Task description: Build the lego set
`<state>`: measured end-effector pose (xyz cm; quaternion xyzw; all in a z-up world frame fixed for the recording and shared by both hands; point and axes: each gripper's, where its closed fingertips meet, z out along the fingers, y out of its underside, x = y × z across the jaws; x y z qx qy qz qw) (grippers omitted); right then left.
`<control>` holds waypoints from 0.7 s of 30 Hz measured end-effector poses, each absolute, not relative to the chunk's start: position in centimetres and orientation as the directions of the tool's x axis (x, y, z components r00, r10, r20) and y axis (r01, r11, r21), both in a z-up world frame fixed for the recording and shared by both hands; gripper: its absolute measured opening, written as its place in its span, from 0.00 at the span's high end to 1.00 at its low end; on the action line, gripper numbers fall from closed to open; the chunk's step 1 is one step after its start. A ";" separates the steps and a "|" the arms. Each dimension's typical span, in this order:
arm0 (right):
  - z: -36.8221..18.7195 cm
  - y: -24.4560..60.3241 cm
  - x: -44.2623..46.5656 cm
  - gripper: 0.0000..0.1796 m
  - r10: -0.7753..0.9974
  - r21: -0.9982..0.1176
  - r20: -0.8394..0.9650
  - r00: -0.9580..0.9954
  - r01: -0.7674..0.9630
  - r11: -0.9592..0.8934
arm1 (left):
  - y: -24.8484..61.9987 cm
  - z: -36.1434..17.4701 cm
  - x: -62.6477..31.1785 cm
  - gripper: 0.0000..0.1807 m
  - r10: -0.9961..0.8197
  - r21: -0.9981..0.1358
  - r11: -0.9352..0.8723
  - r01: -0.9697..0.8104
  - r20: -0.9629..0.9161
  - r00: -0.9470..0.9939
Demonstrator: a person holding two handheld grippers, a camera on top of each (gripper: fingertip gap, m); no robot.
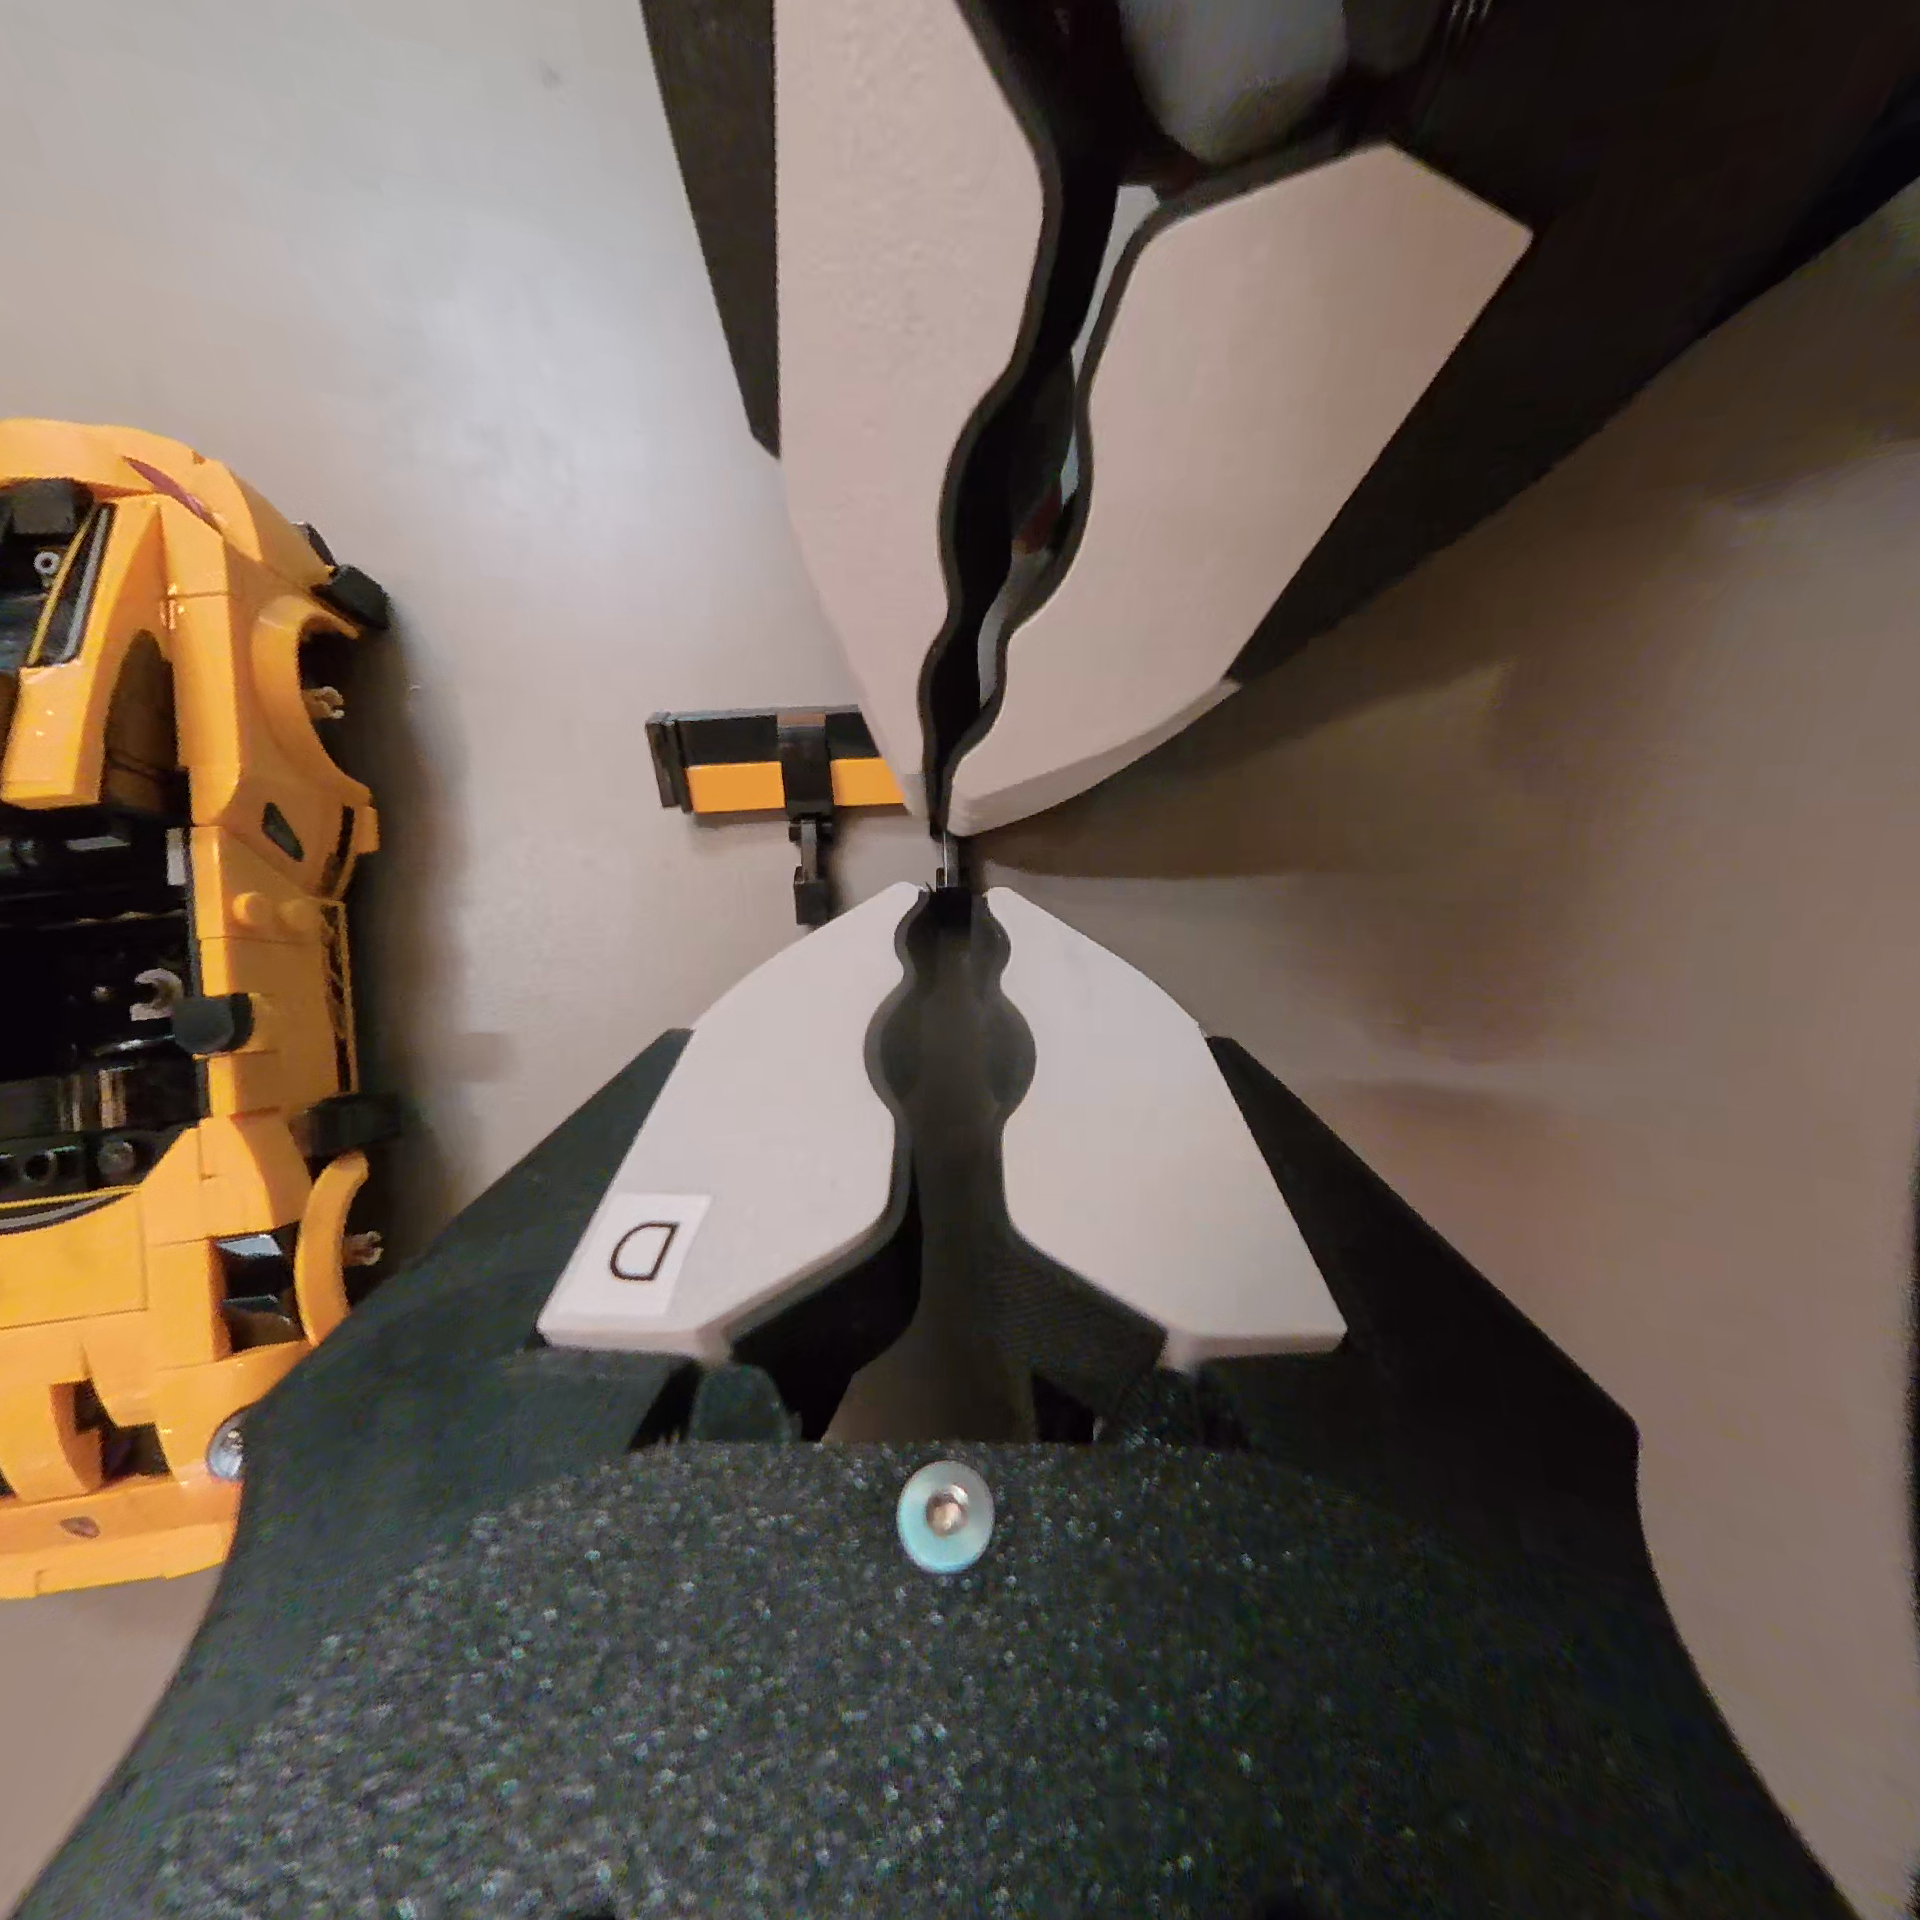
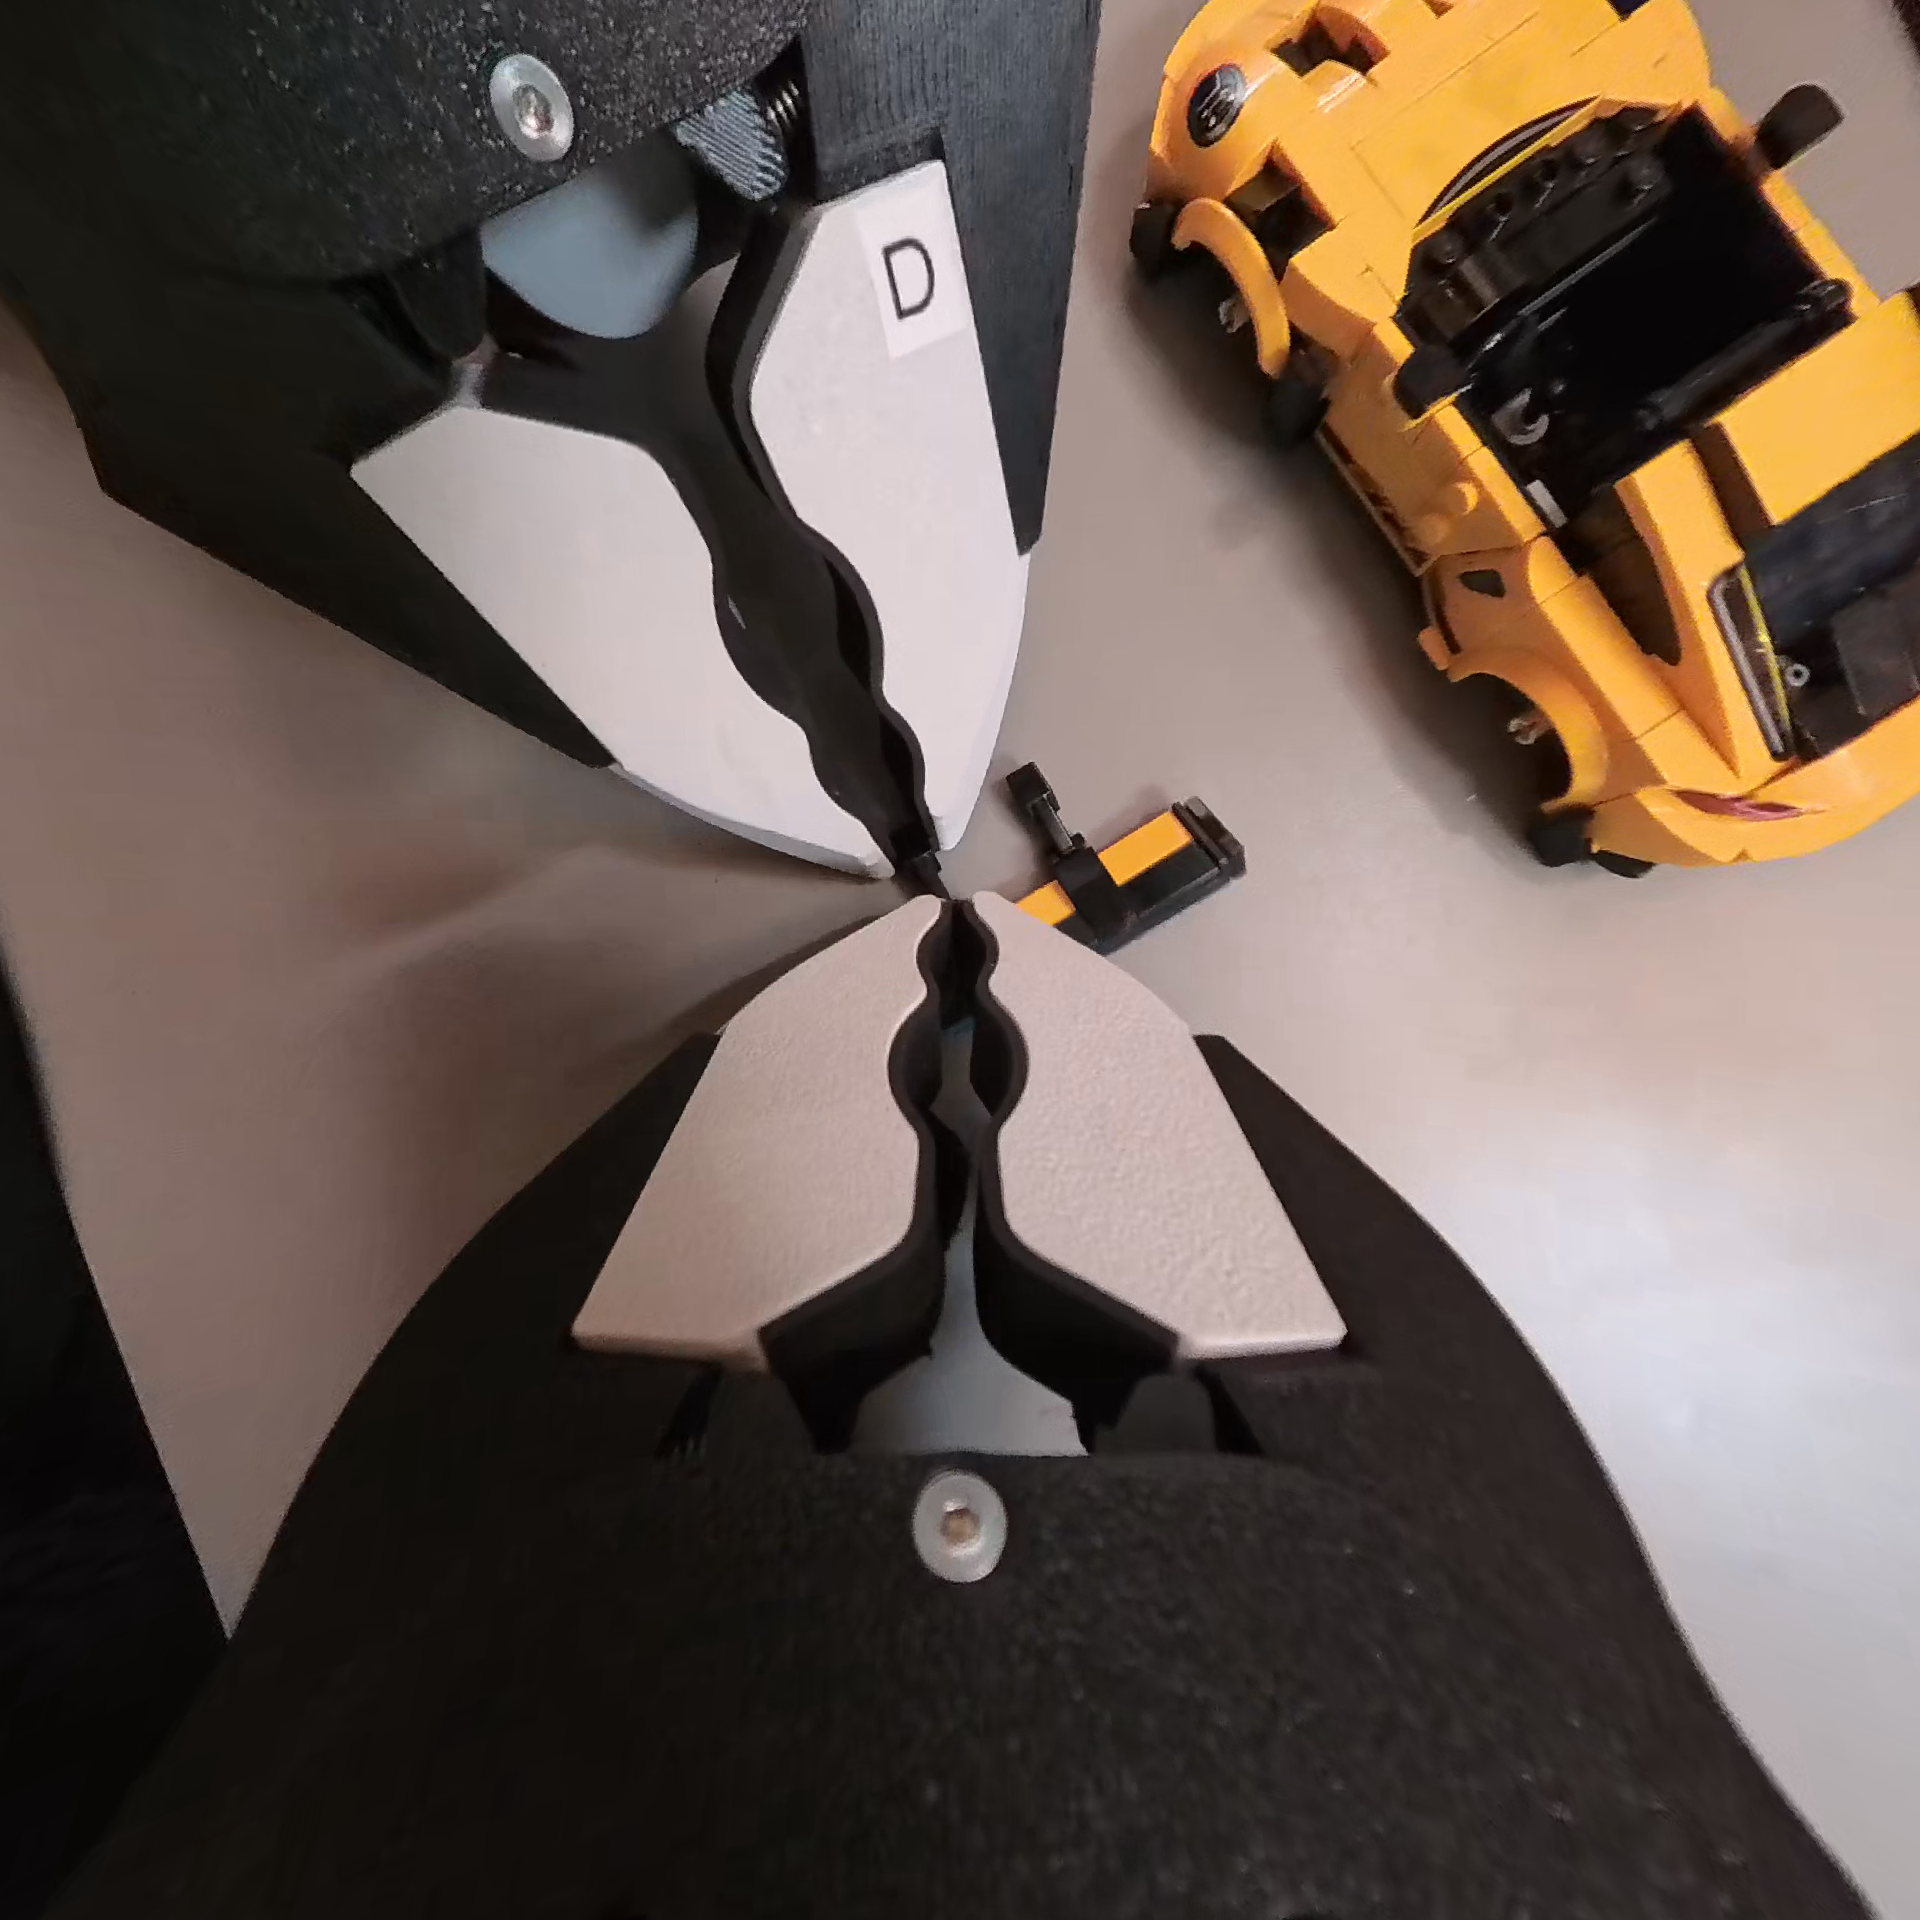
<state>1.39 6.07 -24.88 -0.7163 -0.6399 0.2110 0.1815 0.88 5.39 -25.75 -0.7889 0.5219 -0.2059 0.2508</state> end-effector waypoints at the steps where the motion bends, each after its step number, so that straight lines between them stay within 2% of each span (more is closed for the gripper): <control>1: -24.9 6.0 1.4 1.00 0.993 -0.524 -0.071 0.089 0.844 -0.114 | 5.4 -25.7 0.9 0.96 -0.927 -0.611 -0.330 -0.719 0.065 0.370; 11: -25.0 6.0 1.5 1.00 0.997 -0.477 -0.052 0.064 0.875 -0.081 | 5.4 -25.7 0.9 0.96 -0.935 -0.633 -0.309 -0.710 0.063 0.350; 13: -25.0 6.0 1.4 1.00 0.994 -0.497 -0.074 0.078 0.861 -0.104 | 5.4 -25.7 0.9 0.96 -0.935 -0.642 -0.307 -0.703 0.066 0.348; 17: -23.4 6.5 1.6 1.00 0.968 -0.611 -0.191 0.161 0.753 -0.246 | 5.4 -25.7 1.0 0.96 -0.934 -0.648 -0.315 -0.693 0.079 0.349; 21: -23.4 7.8 3.7 1.00 0.964 -0.613 -0.142 0.225 0.745 -0.264 | 5.4 -25.7 1.1 0.97 -0.936 -0.643 -0.317 -0.697 0.093 0.341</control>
